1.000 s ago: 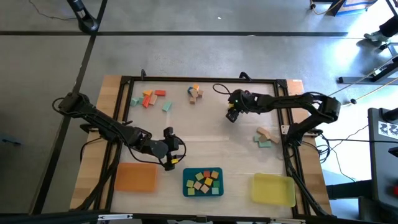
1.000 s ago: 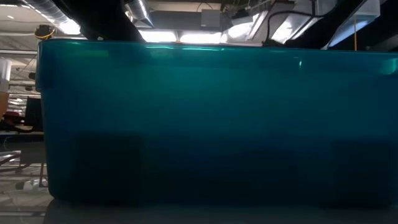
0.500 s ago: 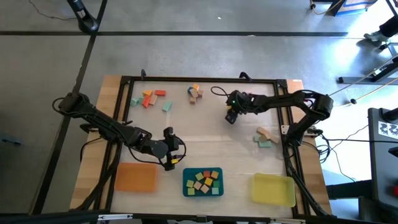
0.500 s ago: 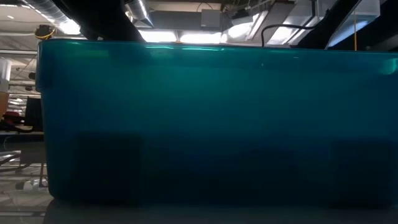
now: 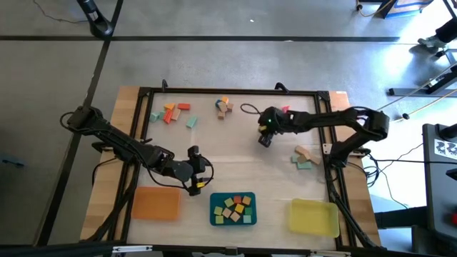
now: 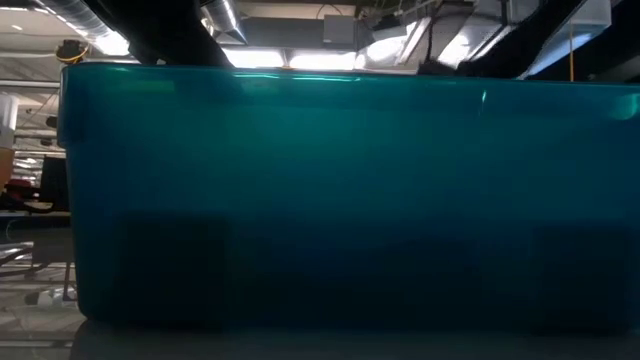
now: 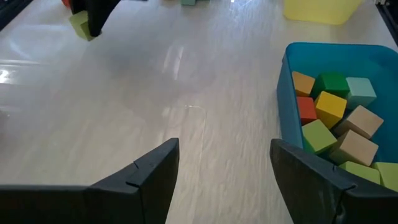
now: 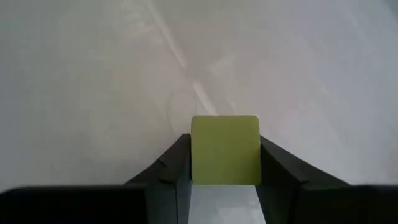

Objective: Sort blocks by size
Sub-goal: Put the light green cube block into the blue bin

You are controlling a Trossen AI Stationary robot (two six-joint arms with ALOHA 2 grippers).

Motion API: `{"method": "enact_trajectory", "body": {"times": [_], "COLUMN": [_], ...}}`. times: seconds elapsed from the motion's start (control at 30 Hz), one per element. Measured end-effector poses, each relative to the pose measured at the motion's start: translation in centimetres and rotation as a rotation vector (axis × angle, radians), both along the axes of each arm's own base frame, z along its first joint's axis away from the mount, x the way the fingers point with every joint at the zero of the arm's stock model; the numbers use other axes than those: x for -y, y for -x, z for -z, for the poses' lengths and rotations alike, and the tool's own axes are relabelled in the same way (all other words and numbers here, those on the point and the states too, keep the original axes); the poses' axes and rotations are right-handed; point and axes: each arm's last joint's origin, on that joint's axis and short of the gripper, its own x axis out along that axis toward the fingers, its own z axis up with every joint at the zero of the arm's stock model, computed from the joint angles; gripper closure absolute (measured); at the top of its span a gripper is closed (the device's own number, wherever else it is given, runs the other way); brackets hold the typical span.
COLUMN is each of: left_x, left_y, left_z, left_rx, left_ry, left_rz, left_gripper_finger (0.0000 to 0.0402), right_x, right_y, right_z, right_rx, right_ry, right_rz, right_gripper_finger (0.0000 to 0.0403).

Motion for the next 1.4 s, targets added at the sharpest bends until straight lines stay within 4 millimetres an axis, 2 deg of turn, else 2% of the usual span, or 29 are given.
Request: {"method": "enact_trajectory", "body": {"times": [0.17, 0.37, 0.63, 0.8, 0.97, 1.17, 1.3, 1.4], "left_x": [0.0, 0.0, 0.0, 0.0, 0.0, 0.0, 0.0, 0.0], "left_y": [0.0, 0.0, 0.0, 0.0, 0.0, 0.0, 0.0, 0.0], "left_z": [0.0, 0.0, 0.0, 0.0, 0.0, 0.0, 0.0, 0.0], "left_rx": [0.0, 0.0, 0.001, 0.001, 0.003, 0.006, 0.005, 0.004], "left_ry": [0.0, 0.0, 0.0, 0.001, 0.001, 0.002, 0.001, 0.001], "left_rz": [0.0, 0.0, 0.0, 0.0, 0.001, 0.001, 0.001, 0.001], "left_gripper_finger": [0.0164, 0.0164, 0.0164, 0.0164, 0.0164, 0.0164, 0.0164, 0.0164], "right_x": [-3.7, -8.4, -14.2, -17.3, -19.9, -22.6, -23.4, -23.3], "right_y": [-0.6, -1.5, -2.3, -2.0, -2.0, -2.4, -2.6, -2.9], "right_z": [-2.0, -3.4, -4.8, -5.4, -5.1, -3.3, -2.0, -1.7], "right_rx": [0.096, 0.22, 0.408, 0.466, 0.505, 0.51, 0.491, 0.505], "right_ry": [-0.006, -0.061, -0.26, -0.32, -0.34, -0.377, -0.362, -0.321], "right_rz": [-0.106, -0.27, -0.513, -0.601, -0.675, -0.735, -0.735, -0.679], "right_gripper_finger": [0.0249, 0.0271, 0.0252, 0.0267, 0.0261, 0.0252, 0.0252, 0.0247]}}
